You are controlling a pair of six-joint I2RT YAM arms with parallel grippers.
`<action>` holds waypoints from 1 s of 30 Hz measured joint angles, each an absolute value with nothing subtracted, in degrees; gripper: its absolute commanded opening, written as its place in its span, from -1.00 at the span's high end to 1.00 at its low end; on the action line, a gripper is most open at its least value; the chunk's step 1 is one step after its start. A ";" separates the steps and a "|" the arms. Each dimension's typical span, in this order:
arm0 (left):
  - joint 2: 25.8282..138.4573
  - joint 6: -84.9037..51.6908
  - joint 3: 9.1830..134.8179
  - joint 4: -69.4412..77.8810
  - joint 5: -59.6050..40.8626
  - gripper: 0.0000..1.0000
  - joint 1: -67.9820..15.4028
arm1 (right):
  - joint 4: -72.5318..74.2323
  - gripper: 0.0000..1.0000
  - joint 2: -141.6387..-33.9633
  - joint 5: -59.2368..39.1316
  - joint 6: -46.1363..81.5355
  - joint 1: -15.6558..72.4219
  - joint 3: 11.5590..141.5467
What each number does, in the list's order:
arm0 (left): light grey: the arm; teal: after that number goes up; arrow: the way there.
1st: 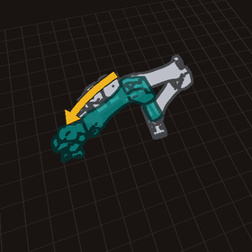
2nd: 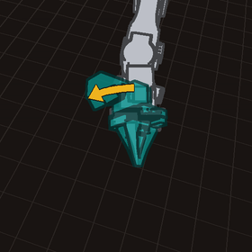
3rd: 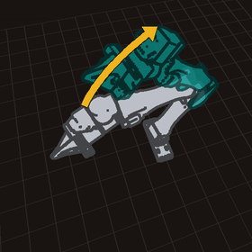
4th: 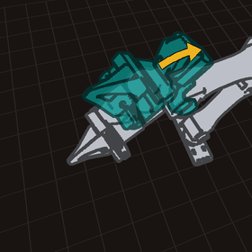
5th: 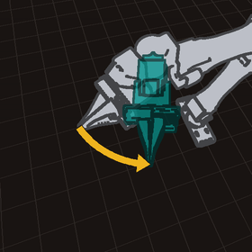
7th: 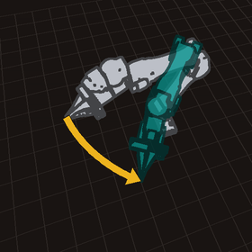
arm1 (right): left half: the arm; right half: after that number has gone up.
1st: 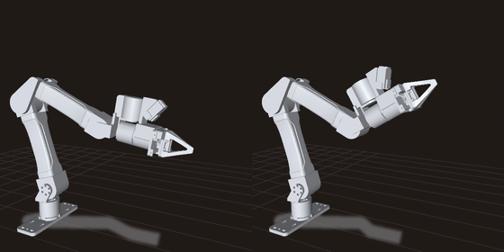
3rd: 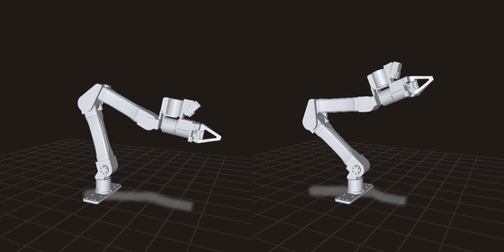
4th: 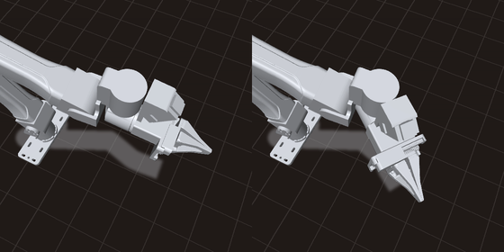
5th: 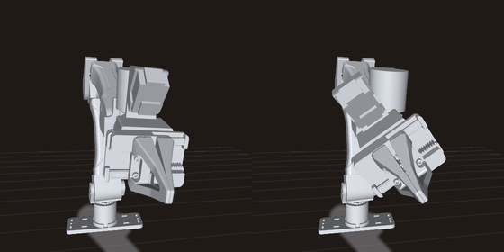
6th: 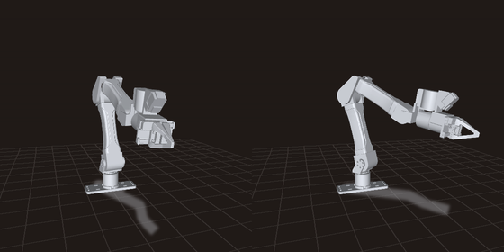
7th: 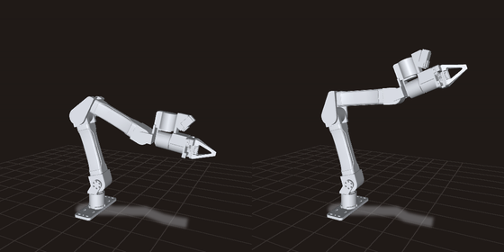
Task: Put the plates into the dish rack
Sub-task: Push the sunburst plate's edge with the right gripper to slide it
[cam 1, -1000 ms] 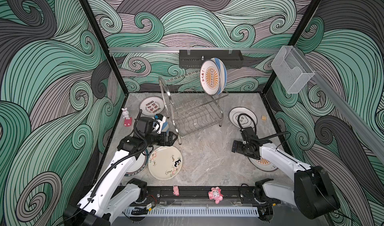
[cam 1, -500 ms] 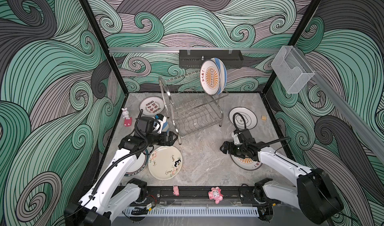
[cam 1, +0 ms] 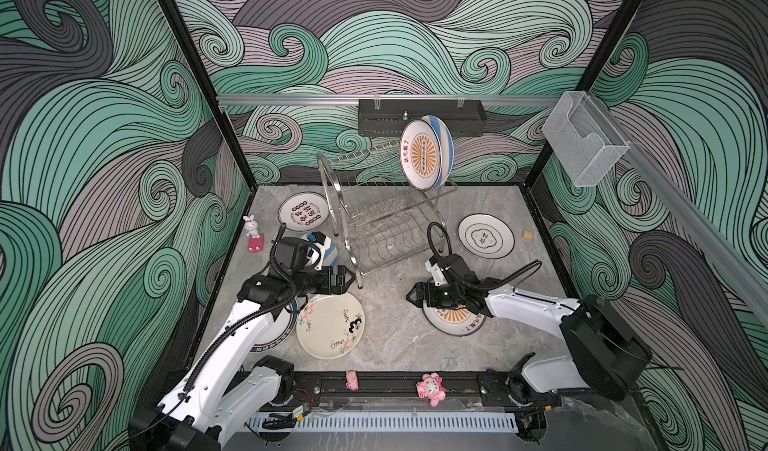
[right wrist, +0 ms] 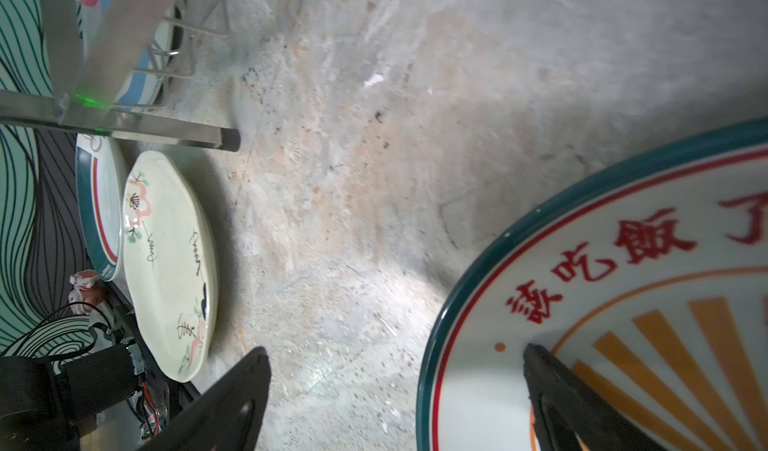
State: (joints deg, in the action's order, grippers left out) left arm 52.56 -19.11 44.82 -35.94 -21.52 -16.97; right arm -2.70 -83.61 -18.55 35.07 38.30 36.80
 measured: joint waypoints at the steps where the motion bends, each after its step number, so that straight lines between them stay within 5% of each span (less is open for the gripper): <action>1: 52.25 -19.66 44.29 -35.97 -21.52 -0.97 -16.97 | -2.46 -0.89 -84.66 -18.72 34.89 38.89 37.85; 14: 46.13 -24.97 39.51 -35.68 -22.13 -0.97 -17.47 | -2.22 -0.83 -91.74 -20.80 32.82 46.35 47.05; 20: 45.54 -27.64 36.47 -34.09 -21.56 -0.97 -21.93 | -12.58 -0.85 -75.20 -12.49 31.18 44.31 42.33; 30: 56.25 -30.76 36.21 -27.14 -19.03 -0.97 -35.42 | -27.59 -0.49 -47.42 -7.75 32.05 28.01 27.38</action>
